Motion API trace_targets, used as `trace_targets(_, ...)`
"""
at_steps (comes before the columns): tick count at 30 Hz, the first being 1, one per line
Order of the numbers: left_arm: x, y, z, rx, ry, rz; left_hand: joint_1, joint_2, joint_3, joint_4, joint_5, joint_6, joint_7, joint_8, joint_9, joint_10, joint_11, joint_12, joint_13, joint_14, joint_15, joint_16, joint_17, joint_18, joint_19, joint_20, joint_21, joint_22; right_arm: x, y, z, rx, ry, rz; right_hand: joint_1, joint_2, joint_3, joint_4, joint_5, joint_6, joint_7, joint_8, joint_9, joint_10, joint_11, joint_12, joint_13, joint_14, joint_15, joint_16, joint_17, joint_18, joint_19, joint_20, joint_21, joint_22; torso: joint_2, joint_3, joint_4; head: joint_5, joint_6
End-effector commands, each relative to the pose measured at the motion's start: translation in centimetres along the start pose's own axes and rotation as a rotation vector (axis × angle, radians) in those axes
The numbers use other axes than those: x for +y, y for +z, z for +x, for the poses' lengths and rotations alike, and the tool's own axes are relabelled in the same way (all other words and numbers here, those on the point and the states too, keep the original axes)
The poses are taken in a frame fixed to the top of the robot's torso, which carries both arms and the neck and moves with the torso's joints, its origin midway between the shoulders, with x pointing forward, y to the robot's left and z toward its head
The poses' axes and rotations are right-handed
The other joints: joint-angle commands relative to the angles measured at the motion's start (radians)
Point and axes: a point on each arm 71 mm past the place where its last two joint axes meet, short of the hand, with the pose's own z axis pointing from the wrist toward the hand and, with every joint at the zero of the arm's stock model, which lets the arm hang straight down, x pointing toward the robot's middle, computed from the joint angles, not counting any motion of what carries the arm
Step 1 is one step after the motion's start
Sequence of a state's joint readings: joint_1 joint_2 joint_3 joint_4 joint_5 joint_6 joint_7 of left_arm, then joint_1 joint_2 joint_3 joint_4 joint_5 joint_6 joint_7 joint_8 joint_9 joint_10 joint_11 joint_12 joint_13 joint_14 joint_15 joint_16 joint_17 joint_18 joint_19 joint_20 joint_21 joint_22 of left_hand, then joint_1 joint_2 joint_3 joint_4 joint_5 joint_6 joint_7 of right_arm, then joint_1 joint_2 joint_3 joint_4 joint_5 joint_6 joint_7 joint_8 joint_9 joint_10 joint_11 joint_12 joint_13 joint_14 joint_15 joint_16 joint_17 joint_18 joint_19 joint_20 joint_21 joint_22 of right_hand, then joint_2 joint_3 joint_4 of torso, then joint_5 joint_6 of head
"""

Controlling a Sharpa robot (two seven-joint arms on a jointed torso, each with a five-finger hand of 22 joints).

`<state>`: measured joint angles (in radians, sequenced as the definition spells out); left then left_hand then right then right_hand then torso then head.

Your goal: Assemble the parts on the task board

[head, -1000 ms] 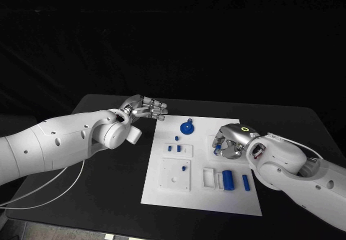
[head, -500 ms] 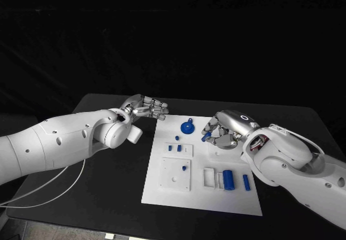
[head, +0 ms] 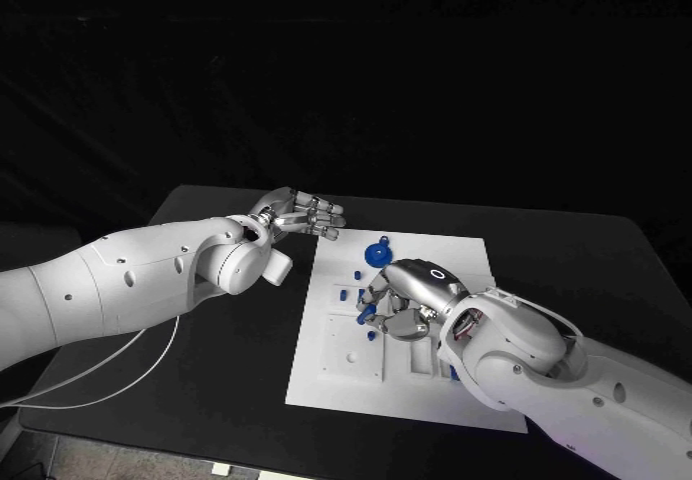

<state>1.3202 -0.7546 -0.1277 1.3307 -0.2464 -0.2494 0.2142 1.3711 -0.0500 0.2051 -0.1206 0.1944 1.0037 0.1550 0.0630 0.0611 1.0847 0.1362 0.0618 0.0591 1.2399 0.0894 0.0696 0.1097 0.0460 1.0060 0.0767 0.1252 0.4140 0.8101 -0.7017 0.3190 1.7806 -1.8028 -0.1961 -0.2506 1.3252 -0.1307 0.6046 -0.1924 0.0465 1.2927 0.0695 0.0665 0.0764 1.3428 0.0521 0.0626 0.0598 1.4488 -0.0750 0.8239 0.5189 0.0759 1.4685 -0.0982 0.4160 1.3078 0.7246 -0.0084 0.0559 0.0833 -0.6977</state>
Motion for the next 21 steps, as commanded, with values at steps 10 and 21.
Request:
trace_targets(10,-0.2,0.2,0.5,0.022,-0.01,0.011,-0.001,0.01,0.007,-0.001,0.0,-0.006,0.001,0.002,0.001,-0.006,0.001,-0.003,-0.001,0.0,0.002,-0.003,0.001,0.003,-0.006,-0.004,0.003,0.001,1.2,-0.2,2.9,0.061,-0.05,-0.062,0.002,0.004,0.009,-0.002,0.002,0.005,0.0,-0.002,-0.001,0.07,-0.045,0.001,0.005,0.002,-0.006,-0.008,0.002,0.017,0.03,-0.007,-0.007,0.043,0.001,0.002,-0.0014,0.012,-0.01)
trace_targets(21,-0.2,0.2,0.5,0.022,-0.01,0.01,-0.001,0.01,0.007,-0.001,0.0,-0.006,0.001,0.002,0.001,-0.006,0.001,-0.003,-0.001,0.0,0.002,-0.003,0.001,0.003,-0.006,-0.004,0.003,0.001,1.1,-0.4,4.1,0.11,-0.075,-0.057,0.001,0.004,0.009,-0.003,0.002,0.004,0.001,-0.002,-0.001,0.071,-0.045,0.001,0.005,0.002,-0.006,-0.008,0.003,0.016,0.03,-0.007,-0.005,0.045,0.001,0.0023,-0.0015,0.014,-0.014)
